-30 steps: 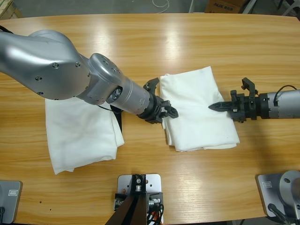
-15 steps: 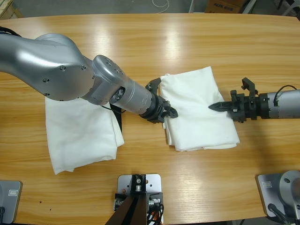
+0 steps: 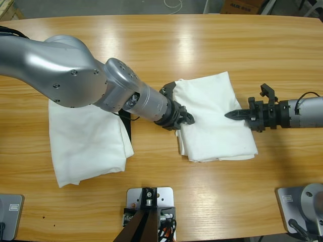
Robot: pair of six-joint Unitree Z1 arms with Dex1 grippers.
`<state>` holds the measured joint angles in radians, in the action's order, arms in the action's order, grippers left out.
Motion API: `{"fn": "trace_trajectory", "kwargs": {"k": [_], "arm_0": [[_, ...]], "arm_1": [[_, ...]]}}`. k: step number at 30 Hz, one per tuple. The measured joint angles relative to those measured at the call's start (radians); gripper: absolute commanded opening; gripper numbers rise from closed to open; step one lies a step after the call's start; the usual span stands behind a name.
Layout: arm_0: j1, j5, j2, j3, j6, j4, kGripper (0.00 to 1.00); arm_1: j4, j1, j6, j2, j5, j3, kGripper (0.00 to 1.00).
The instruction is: Fold clothes
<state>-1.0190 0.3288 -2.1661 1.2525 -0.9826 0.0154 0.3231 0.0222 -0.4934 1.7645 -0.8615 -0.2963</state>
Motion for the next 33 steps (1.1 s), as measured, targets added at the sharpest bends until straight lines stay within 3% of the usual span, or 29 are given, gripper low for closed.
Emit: {"fn": "trace_trajectory", "kwargs": {"k": [2,5,11,14,33], "arm_0": [[-0.003,-0.007,-0.001,0.002,-0.003,0.0,0.493],[-0.006,-0.01,-0.003,0.008,-0.004,0.0,0.365],[-0.009,-0.01,-0.013,0.032,0.001,0.007,0.359],[-0.009,-0.01,-0.016,0.067,0.024,0.055,0.003],[-0.023,-0.019,-0.04,0.138,0.159,0.129,0.0]], "arm_1": [[0.0,0.0,0.0,0.0,0.0,0.0,0.0],[0.0,0.0,0.0,0.0,0.0,0.0,0.0],[0.0,0.0,0.0,-0.006,0.0,0.004,0.0],[0.001,0.0,0.0,-0.006,0.0,0.004,0.0],[0.01,0.0,0.017,-0.031,-0.016,0.01,0.0]]}}
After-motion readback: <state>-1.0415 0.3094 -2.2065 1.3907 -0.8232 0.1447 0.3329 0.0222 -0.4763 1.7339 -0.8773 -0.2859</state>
